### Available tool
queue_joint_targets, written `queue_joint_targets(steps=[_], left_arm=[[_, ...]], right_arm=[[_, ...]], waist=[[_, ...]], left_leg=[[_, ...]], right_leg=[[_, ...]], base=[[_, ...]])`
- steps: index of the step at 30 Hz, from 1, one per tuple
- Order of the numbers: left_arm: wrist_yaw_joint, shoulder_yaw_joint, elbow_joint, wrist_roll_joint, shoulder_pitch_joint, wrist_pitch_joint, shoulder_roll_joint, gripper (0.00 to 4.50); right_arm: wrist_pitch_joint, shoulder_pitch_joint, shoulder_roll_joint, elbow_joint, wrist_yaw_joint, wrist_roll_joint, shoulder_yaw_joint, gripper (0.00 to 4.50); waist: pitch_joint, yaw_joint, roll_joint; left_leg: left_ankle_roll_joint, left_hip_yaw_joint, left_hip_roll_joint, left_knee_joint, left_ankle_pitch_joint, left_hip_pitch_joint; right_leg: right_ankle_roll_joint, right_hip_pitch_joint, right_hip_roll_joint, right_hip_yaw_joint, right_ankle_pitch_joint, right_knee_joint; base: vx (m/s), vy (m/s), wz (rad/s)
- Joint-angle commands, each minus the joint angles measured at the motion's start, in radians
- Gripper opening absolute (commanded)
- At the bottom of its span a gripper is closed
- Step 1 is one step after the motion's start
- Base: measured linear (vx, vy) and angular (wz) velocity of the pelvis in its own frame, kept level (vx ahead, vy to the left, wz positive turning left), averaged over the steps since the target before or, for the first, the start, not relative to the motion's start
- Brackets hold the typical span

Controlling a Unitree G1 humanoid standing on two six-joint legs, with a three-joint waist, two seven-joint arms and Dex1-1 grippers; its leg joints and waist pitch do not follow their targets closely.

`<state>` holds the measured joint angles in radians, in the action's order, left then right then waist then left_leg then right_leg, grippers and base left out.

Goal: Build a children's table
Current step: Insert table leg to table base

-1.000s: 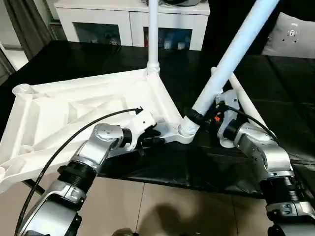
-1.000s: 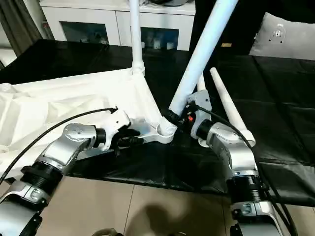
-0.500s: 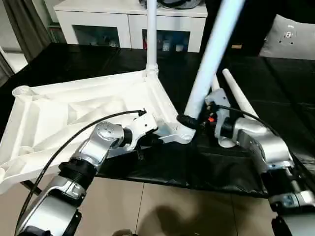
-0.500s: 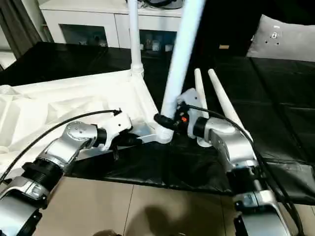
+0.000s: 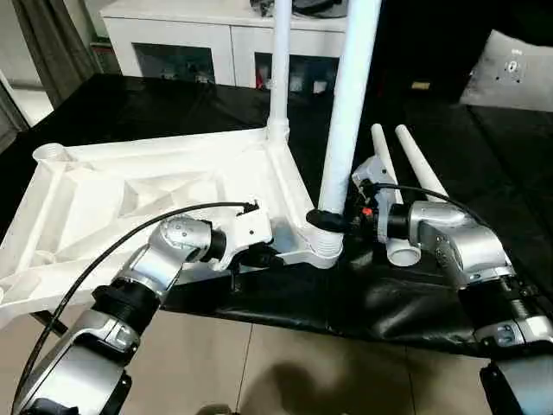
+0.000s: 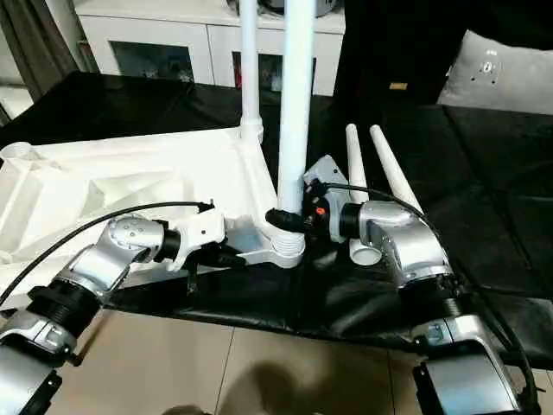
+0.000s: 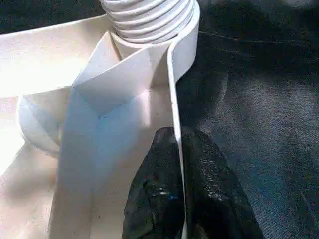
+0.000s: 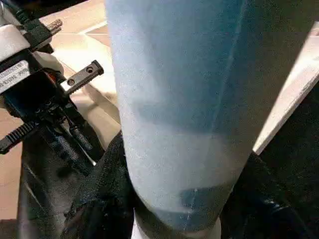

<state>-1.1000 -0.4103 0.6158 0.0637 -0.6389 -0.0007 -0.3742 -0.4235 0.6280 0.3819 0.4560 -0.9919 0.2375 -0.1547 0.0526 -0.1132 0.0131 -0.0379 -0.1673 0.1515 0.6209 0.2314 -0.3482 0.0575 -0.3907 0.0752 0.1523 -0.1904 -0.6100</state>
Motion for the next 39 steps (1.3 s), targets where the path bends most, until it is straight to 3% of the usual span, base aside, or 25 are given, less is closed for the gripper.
queue_joint_targets(steps=[1,4,6,8,9,10,11,12,14,15,16,17,19,21,22,23,27,29,32,36,37,39], left_arm=[[-0.034,-0.041,0.0,0.021,-0.012,-0.029,0.008,0.0],[0.014,-0.012,0.029,0.014,-0.02,-0.013,0.029,0.0],[0.039,0.008,0.048,0.004,-0.019,-0.004,0.042,0.0],[0.04,0.012,0.052,0.003,-0.018,-0.003,0.044,0.0],[0.045,0.019,0.055,-0.001,-0.017,-0.001,0.049,0.0],[0.045,0.019,0.055,-0.001,-0.017,-0.001,0.049,0.0],[0.051,0.033,0.059,-0.01,-0.015,0.005,0.058,0.0],[0.052,0.039,0.062,-0.014,-0.015,0.009,0.062,0.0],[0.052,0.042,0.064,-0.017,-0.016,0.012,0.065,0.0],[0.051,0.045,0.07,-0.013,-0.018,0.009,0.067,0.0],[0.051,0.046,0.073,-0.011,-0.019,0.007,0.067,0.0],[0.05,0.046,0.076,-0.009,-0.02,0.005,0.066,0.0],[0.048,0.046,0.078,-0.008,-0.021,0.003,0.065,0.0],[0.044,0.044,0.081,-0.006,-0.022,0.002,0.064,0.0],[0.04,0.042,0.083,-0.002,-0.023,0.001,0.062,0.0],[0.033,0.037,0.086,0.004,-0.024,-0.004,0.059,0.0],[0.025,0.029,0.09,0.02,-0.023,-0.015,0.055,0.0],[0.02,0.017,0.095,0.036,-0.024,-0.028,0.047,0.0],[0.013,0.011,0.095,0.043,-0.025,-0.035,0.042,0.0],[-0.006,0.003,0.108,0.054,-0.039,-0.05,0.031,0.0],[-0.015,0.002,0.122,0.06,-0.052,-0.06,0.026,0.0],[-0.023,0.004,0.135,0.063,-0.064,-0.067,0.023,0.0]], right_arm=[[-0.02,-0.022,-0.005,0.056,0.003,-0.02,-0.02,1.86],[-0.034,-0.034,-0.024,0.091,0.006,0.024,0.028,1.86],[-0.035,-0.061,-0.037,0.127,0.016,0.058,0.073,1.86],[-0.033,-0.065,-0.039,0.133,0.018,0.06,0.079,1.86],[-0.017,-0.082,-0.045,0.138,0.024,0.065,0.091,1.86],[-0.017,-0.082,-0.045,0.138,0.024,0.065,0.091,1.86],[0.016,-0.115,-0.065,0.143,0.045,0.085,0.128,1.86],[0.039,-0.138,-0.077,0.14,0.058,0.094,0.148,1.86],[0.053,-0.152,-0.084,0.137,0.065,0.1,0.16,1.86],[0.095,-0.192,-0.099,0.119,0.084,0.1,0.175,1.86],[0.108,-0.204,-0.103,0.113,0.093,0.099,0.18,1.86],[0.131,-0.221,-0.106,0.1,0.104,0.093,0.181,1.86],[0.155,-0.236,-0.108,0.085,0.123,0.083,0.182,1.86],[0.18,-0.245,-0.102,0.077,0.132,0.062,0.171,1.86],[0.197,-0.25,-0.097,0.07,0.135,0.047,0.162,1.86],[0.242,-0.256,-0.076,0.057,0.143,-0.01,0.123,1.86],[0.274,-0.25,-0.054,0.055,0.154,-0.062,0.087,1.86],[0.289,-0.234,-0.034,0.064,0.143,-0.096,0.05,1.86],[0.288,-0.225,-0.027,0.062,0.129,-0.107,0.03,1.86],[0.271,-0.209,-0.016,0.071,0.094,-0.122,-0.004,1.86],[0.261,-0.203,-0.008,0.076,0.071,-0.136,-0.03,1.86],[0.258,-0.198,-0.002,0.085,0.051,-0.141,-0.051,1.86]], waist=[[-0.068,0.0,0.0],[-0.071,-0.002,-0.001],[-0.068,-0.008,0.004],[-0.068,-0.011,0.0],[-0.066,-0.014,0.008],[-0.065,-0.013,0.006],[-0.066,-0.012,0.003],[-0.066,-0.013,0.01],[-0.066,-0.017,0.004],[-0.066,-0.017,0.014],[-0.065,-0.017,0.011],[-0.066,-0.02,0.023],[-0.066,-0.017,0.018],[-0.065,-0.017,0.019],[-0.065,-0.019,0.034],[-0.065,-0.014,0.027],[-0.065,-0.007,0.034],[-0.064,-0.002,0.032],[-0.062,0.008,0.038],[-0.065,0.013,0.039],[-0.064,0.014,0.045],[-0.064,0.017,0.041]], left_leg=[[0.046,0.037,0.1,-0.075,0.071,-0.001],[0.049,0.035,0.098,-0.073,0.053,-0.001],[0.048,0.033,0.097,-0.073,0.076,0.001],[0.042,0.034,0.098,-0.075,0.084,0.002],[0.04,0.036,0.1,-0.077,0.091,0.003],[0.036,0.036,0.102,-0.079,0.102,0.005],[0.031,0.035,0.1,-0.08,0.114,0.006],[0.028,0.035,0.099,-0.08,0.116,0.007],[0.031,0.035,0.099,-0.082,0.115,0.007],[0.033,0.035,0.099,-0.082,0.119,0.007],[0.032,0.035,0.097,-0.083,0.129,0.008],[0.03,0.037,0.096,-0.083,0.133,0.009],[0.028,0.036,0.095,-0.085,0.145,0.01],[0.028,0.036,0.092,-0.086,0.154,0.011],[0.024,0.038,0.092,-0.086,0.158,0.011],[0.021,0.038,0.091,-0.087,0.17,0.01],[0.03,0.038,0.093,-0.09,0.185,0.014],[0.034,0.039,0.092,-0.092,0.176,0.01],[0.037,0.038,0.093,-0.093,0.21,0.017],[0.038,0.042,0.097,-0.096,0.213,0.011],[0.038,0.042,0.096,-0.096,0.215,0.012],[0.042,0.039,0.092,-0.094,0.212,0.011]], right_leg=[[0.125,0.063,0.119,-0.09,-0.227,0.081],[0.138,0.064,0.12,-0.091,-0.191,0.077],[0.133,0.062,0.122,-0.09,-0.231,0.087],[0.122,0.063,0.121,-0.088,-0.26,0.09],[0.118,0.062,0.122,-0.088,-0.268,0.089],[0.115,0.061,0.122,-0.088,-0.278,0.092],[0.112,0.063,0.124,-0.088,-0.296,0.094],[0.112,0.063,0.126,-0.089,-0.298,0.095],[0.107,0.064,0.126,-0.09,-0.302,0.096],[0.101,0.062,0.123,-0.088,-0.311,0.099],[0.091,0.062,0.124,-0.088,-0.33,0.102],[0.089,0.062,0.125,-0.087,-0.338,0.103],[0.076,0.062,0.122,-0.086,-0.357,0.109],[0.061,0.06,0.121,-0.085,-0.389,0.113],[0.061,0.059,0.121,-0.084,-0.389,0.111],[0.053,0.061,0.118,-0.082,-0.392,0.116],[0.06,0.06,0.118,-0.083,-0.391,0.118],[0.062,0.064,0.117,-0.08,-0.378,0.117],[0.061,0.06,0.118,-0.081,-0.415,0.125],[0.073,0.064,0.118,-0.083,-0.379,0.119],[0.079,0.063,0.118,-0.083,-0.367,0.119],[0.08,0.065,0.117,-0.083,-0.369,0.121]], base=[[0.0,0.0,0.0],[0.0,0.0,0.0],[0.0,0.0,0.0],[0.0,0.0,0.0],[0.0,0.0,0.0],[0.0,0.0,0.0],[0.0,0.0,0.0],[0.0,0.0,0.0],[0.0,0.0,0.0],[0.0,0.0,0.0],[0.0,0.0,0.0],[0.0,0.0,0.0],[0.0,0.0,0.0],[0.0,0.0,0.0],[0.0,0.0,0.0],[0.0,0.0,0.0],[0.0,0.0,0.0],[0.0,0.0,0.0],[0.0,0.0,0.0],[0.0,0.0,0.0],[0.0,0.0,0.0],[0.0,0.0,0.0]])
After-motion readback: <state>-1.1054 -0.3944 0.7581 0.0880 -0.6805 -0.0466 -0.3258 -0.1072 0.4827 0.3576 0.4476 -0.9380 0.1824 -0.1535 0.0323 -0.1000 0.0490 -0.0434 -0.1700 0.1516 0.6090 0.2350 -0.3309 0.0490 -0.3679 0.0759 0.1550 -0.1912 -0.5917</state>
